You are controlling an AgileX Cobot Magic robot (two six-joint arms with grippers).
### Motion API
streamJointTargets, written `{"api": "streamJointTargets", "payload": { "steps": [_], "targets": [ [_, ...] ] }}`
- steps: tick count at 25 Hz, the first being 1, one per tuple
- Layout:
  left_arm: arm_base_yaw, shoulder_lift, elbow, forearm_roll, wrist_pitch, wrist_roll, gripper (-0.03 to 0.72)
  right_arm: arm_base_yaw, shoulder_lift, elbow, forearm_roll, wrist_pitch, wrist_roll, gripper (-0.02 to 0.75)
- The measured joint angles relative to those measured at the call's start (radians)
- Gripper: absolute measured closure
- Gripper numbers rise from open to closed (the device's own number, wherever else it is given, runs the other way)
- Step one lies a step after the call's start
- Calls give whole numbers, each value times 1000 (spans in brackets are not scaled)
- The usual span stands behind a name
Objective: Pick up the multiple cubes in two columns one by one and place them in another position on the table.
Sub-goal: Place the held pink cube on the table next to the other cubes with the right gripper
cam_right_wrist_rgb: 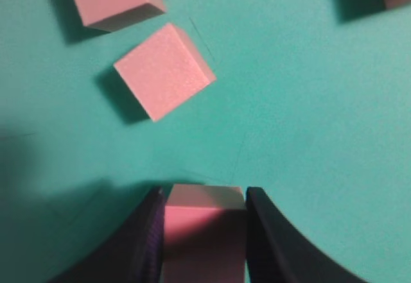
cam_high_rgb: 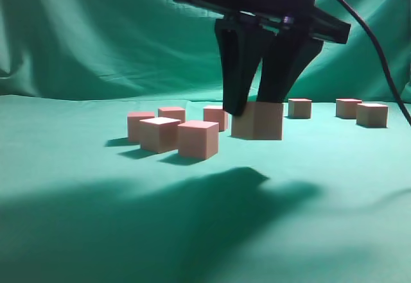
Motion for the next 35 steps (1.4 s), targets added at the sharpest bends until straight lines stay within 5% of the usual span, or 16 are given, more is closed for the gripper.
{"api": "streamJointTargets", "payload": {
  "steps": [35],
  "targets": [
    [0,0,0,0,0,0,688,1,71,0,21,-95,61,470]
  ]
}}
